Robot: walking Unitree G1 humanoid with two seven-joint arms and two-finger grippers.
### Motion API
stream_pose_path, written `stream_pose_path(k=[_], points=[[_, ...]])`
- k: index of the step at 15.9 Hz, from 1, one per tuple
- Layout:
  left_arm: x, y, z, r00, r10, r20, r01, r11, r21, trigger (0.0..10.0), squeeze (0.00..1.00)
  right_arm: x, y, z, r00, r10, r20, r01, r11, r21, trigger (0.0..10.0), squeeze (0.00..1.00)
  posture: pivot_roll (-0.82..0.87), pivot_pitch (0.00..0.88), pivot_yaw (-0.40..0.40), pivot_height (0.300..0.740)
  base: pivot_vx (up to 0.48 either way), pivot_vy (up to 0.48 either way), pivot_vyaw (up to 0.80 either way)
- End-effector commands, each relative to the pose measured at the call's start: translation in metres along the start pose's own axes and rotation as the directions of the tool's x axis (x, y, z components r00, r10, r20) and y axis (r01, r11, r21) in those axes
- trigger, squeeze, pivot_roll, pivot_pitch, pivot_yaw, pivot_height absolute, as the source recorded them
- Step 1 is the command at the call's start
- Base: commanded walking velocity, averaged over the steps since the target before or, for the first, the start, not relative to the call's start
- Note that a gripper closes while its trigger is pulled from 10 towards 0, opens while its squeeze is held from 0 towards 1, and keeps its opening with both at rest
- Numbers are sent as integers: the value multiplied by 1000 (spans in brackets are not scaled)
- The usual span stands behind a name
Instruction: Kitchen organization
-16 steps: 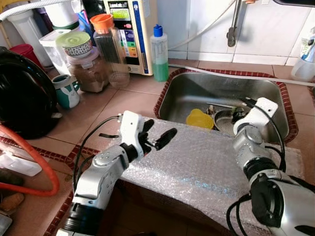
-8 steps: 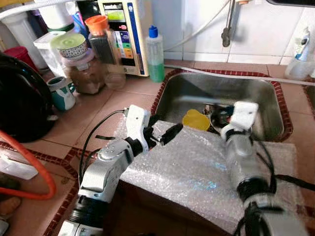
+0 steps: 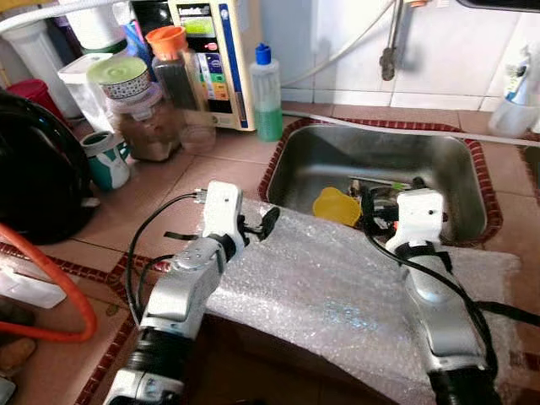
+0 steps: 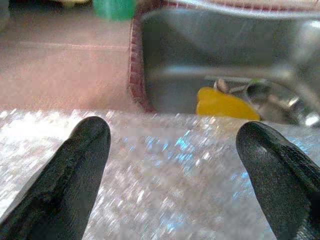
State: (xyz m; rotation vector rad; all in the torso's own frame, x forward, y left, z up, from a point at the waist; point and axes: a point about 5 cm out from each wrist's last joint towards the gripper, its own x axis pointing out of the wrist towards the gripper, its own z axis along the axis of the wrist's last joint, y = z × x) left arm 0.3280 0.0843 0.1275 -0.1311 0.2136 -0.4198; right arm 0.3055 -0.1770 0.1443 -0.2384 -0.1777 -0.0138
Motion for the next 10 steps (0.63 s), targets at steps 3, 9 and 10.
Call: stream_pose_path(k=[3,9,10], points=[[10,-6,17,997,-7,80,9,999,-32,10000,0,-5,-2,12,1000,-17,6,17,1000,-15,10000,0,-132,0,138,740,0,0,0],[16,-23,9,993,-26,119,37,995,-96,10000,0,-2,7,17,998,16,-54,-16,1000,-15,10000,0,-171,0,74,740,0,0,0],[14,-23,6,992,-8,127,18,997,-79,10000,0,-1,4,17,998,6,-55,-7,1000,-14,10000,0,-164,0,76,740,0,0,0]])
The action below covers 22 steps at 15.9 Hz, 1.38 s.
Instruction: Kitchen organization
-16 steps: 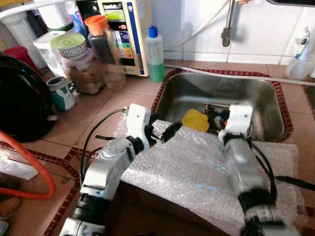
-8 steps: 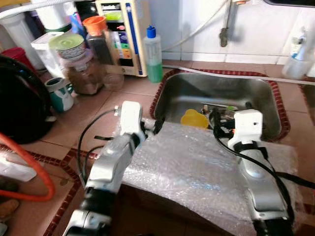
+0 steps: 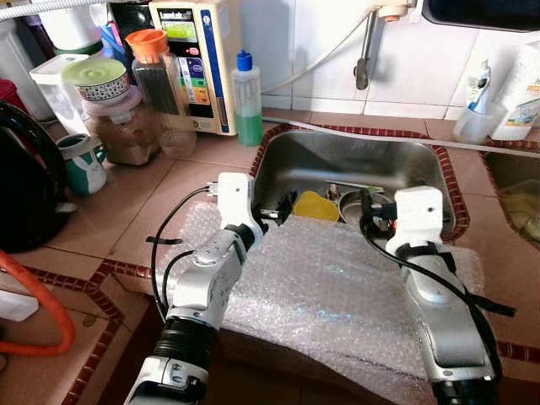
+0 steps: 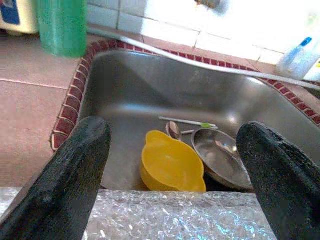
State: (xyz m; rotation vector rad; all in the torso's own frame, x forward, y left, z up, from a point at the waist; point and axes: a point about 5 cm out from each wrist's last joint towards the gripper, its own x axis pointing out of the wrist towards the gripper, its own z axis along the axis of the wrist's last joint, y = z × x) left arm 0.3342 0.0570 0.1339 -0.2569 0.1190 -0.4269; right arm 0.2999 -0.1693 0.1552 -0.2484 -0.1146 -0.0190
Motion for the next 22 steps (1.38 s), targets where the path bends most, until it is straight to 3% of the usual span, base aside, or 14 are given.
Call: stream_pose_path(k=[1,4,10,22], points=[[-3,1,-1,1000,19,19,-19,1000,12,10000,0,3,-2,3,1000,-9,5,9,1000,3,10000,0,-158,0,74,740,0,0,0],[-3,3,-2,998,44,39,-44,999,-1,10000,0,3,-7,1,999,-27,-17,27,1000,5,10000,0,-156,0,63,740,0,0,-160],[-1,-1,-7,1000,22,3,-22,998,-51,10000,0,5,-8,6,1000,-26,-9,26,1000,0,10000,0,-183,0,76,740,0,0,-800],[-1,-1,-7,1000,22,3,-22,998,-51,10000,0,5,-8,6,1000,-26,-9,26,1000,0,10000,0,-183,0,76,740,0,0,-800]])
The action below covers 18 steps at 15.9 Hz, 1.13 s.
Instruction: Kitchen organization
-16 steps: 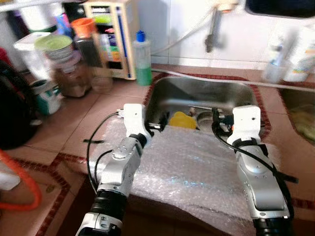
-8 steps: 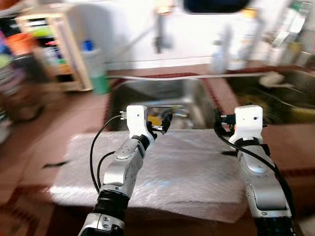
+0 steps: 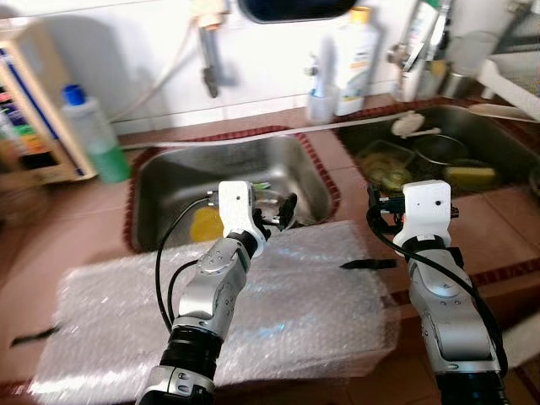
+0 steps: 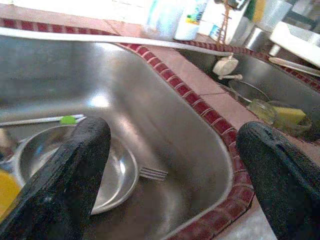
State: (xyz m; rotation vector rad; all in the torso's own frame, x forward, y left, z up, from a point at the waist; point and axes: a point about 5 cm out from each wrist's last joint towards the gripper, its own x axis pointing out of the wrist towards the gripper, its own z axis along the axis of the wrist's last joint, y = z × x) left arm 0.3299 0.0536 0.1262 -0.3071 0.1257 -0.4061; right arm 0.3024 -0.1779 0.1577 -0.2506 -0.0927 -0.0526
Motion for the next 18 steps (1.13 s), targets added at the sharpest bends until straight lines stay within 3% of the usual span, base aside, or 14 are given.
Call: stream_pose_path(k=[1,4,5,8,15,18], points=[[1,2,2,1000,5,-2,-5,1000,0,10000,0,2,0,6,1000,5,17,-5,1000,5,10000,0,-183,0,76,740,0,0,-800],[1,1,1,1000,-4,-15,4,1000,-13,10000,0,2,0,6,1000,4,16,-4,1000,4,10000,0,-183,0,76,740,0,0,-800],[-1,18,11,989,134,67,-140,984,107,10000,0,2,13,10,997,71,44,-72,997,24,10000,0,-170,0,88,740,0,0,800],[-2,25,17,983,155,97,-167,976,141,10000,0,2,15,10,996,76,45,-78,996,38,10000,0,-164,0,87,740,0,0,450],[-1,23,19,980,156,121,-176,968,180,10000,0,3,15,9,997,69,41,-71,996,48,10000,0,-160,0,98,740,0,0,0],[-3,27,21,967,215,137,-246,930,272,10000,0,3,16,9,996,75,44,-78,995,55,10000,0,-154,0,98,740,0,0,0]])
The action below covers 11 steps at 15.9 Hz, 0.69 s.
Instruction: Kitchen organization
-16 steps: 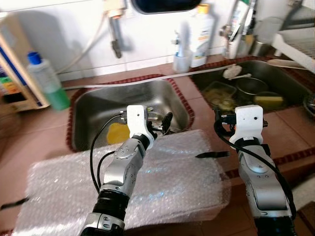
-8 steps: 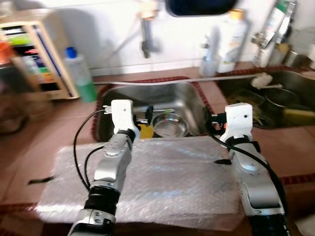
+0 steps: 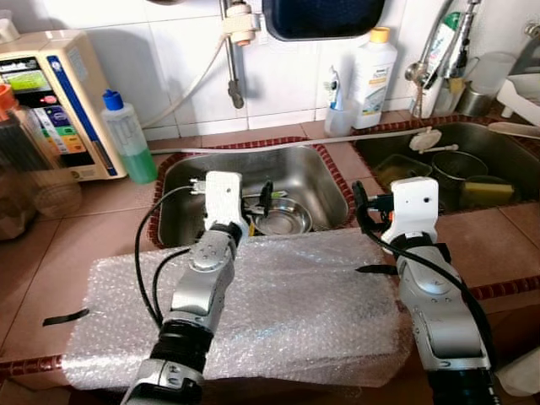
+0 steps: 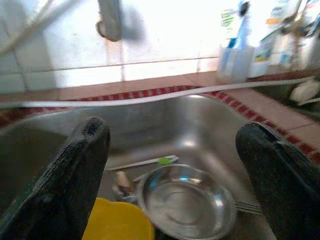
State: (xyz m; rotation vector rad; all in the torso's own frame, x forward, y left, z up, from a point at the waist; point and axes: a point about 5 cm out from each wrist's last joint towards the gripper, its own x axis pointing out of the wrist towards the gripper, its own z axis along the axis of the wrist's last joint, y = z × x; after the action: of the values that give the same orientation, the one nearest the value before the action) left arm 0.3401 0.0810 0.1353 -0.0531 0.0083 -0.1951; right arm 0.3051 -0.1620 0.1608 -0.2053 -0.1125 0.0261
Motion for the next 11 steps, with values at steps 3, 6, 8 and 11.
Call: stream_pose_path(k=[3,6,8,11], points=[[-2,6,-1,1000,19,-13,-19,1000,9,10000,0,1,3,2,1000,10,12,-10,1000,16,10000,0,-150,0,99,740,0,-164,0],[-1,5,-1,1000,13,-10,-13,1000,-2,10000,0,2,5,2,1000,13,12,-13,1000,22,10000,0,-148,0,99,740,0,-254,0],[-2,6,-1,1000,14,-11,-14,1000,2,10000,0,2,6,2,1000,17,13,-18,1000,23,10000,0,-149,0,96,740,-242,0,0],[-1,4,0,1000,12,-11,-12,1000,-1,10000,0,3,2,3,1000,10,16,-10,1000,18,10000,0,-149,0,97,740,-274,0,0]])
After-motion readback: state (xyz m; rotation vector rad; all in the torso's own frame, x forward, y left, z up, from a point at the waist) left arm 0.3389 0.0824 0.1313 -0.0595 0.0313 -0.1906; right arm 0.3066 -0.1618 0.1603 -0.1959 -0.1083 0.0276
